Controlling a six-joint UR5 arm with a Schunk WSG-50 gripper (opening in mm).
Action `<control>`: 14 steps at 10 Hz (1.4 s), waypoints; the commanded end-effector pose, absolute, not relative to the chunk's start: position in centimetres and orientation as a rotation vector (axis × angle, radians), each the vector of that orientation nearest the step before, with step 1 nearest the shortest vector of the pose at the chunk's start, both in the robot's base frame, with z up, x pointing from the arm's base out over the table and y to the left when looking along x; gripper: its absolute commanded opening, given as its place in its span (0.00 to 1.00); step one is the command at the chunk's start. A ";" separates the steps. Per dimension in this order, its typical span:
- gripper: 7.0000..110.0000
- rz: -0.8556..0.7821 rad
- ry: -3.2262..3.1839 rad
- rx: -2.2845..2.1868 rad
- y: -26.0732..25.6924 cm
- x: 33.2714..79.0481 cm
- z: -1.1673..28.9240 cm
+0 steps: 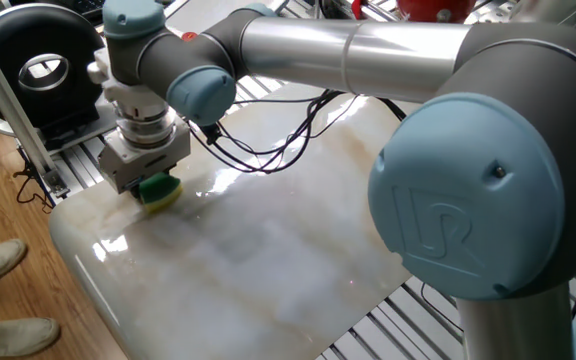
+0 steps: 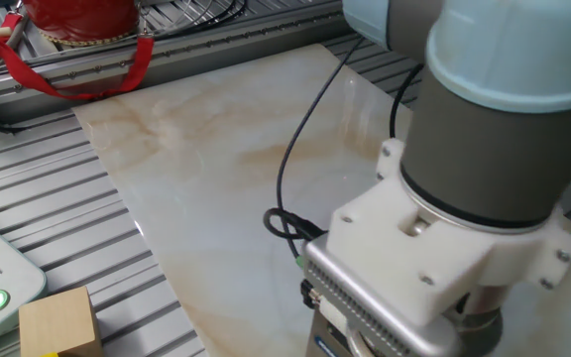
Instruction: Clean the tabletop with a sponge
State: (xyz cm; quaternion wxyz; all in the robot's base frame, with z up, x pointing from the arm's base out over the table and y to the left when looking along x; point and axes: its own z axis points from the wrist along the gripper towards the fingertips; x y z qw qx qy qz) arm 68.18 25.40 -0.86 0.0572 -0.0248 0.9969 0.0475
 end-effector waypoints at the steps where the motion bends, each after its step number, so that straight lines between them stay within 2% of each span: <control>1: 0.00 0.123 3.013 -0.076 25.6 68.5 -0.4; 5: 0.00 0.095 3.007 -0.125 24.4 69.9 1.6; 7: 0.00 0.095 3.020 -0.187 22.1 71.0 3.3; 11: 0.00 0.046 3.021 -0.360 14.5 72.8 5.7; 14: 0.00 0.055 2.996 -0.443 9.9 72.5 5.3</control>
